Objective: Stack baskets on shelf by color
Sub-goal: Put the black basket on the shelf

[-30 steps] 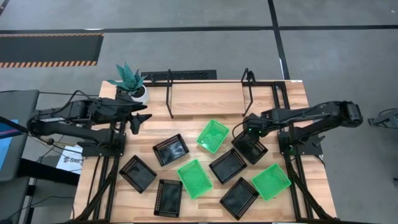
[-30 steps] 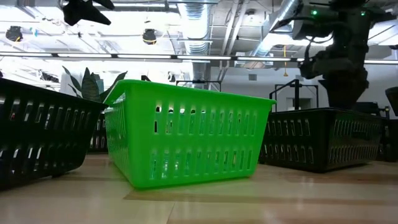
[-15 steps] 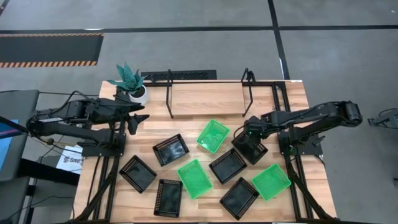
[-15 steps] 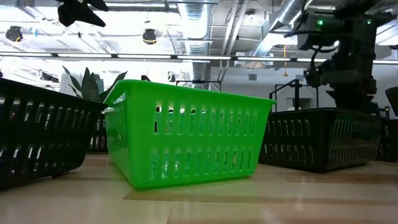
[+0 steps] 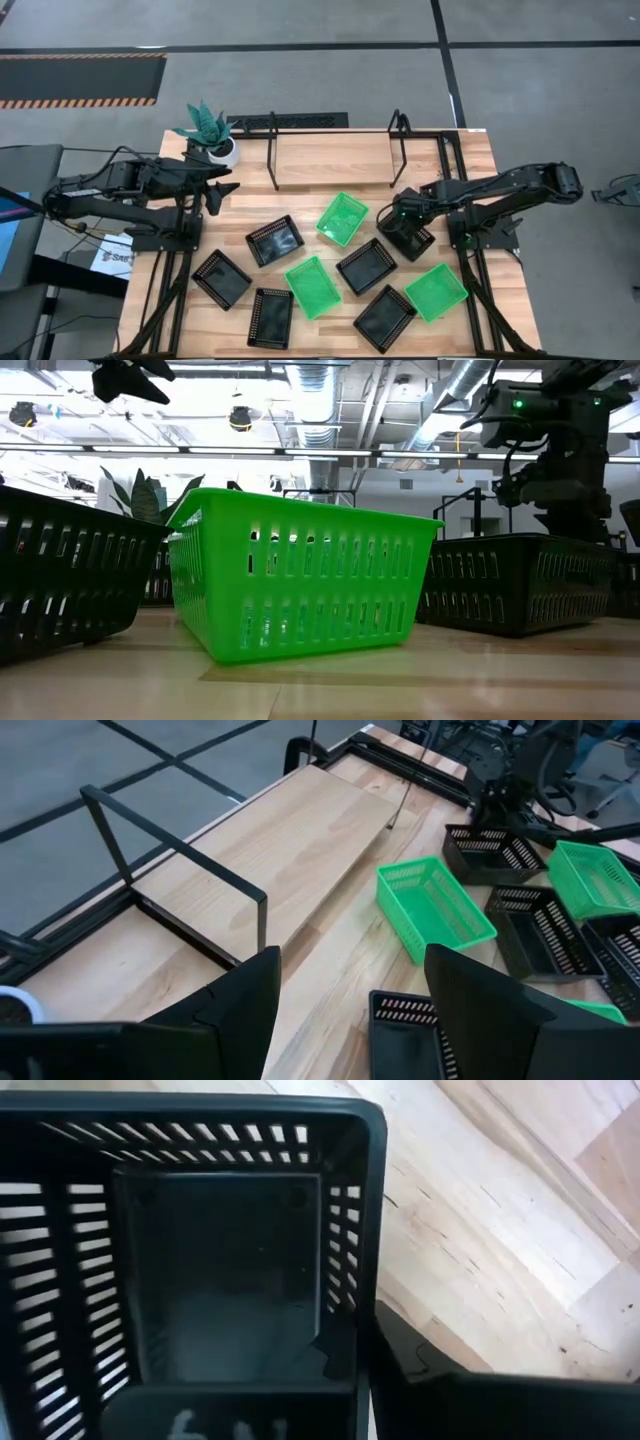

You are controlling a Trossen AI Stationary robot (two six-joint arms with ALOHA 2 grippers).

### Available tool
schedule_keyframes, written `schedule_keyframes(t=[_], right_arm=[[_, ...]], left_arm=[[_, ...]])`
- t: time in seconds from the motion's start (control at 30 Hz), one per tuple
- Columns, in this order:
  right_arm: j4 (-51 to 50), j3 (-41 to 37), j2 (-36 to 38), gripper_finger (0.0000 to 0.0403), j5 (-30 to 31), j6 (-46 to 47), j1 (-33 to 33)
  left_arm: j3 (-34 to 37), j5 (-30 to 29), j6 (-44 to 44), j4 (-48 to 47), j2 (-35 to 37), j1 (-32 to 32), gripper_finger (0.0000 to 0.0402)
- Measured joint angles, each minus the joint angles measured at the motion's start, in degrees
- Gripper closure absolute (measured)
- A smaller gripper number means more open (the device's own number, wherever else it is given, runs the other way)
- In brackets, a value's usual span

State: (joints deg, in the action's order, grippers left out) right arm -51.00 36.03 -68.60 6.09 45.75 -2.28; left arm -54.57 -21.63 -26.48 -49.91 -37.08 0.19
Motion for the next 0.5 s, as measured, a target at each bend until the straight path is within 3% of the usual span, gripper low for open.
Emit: schedule_keyframes(t=[0.13, 0.23, 0.5], right_arm=[[-0.2, 0.2, 0.0, 0.0375, -0.1, 2.1, 0.0], [-0.9, 1.7, -0.1, 0.039, -0.3, 4.5, 0.0], [-9.5, 13.0, 0.4, 0.0394, -0.2, 6.3, 0.0]], left_arm=[[0.0, 0.0, -0.3, -0.5, 0.0, 0.0, 0.0166], [0.0, 0.0, -0.3, -0.9, 0.0, 0.0, 0.0166], [0.0, 0.0, -0.3, -0.9, 0.0, 0.0, 0.0166]])
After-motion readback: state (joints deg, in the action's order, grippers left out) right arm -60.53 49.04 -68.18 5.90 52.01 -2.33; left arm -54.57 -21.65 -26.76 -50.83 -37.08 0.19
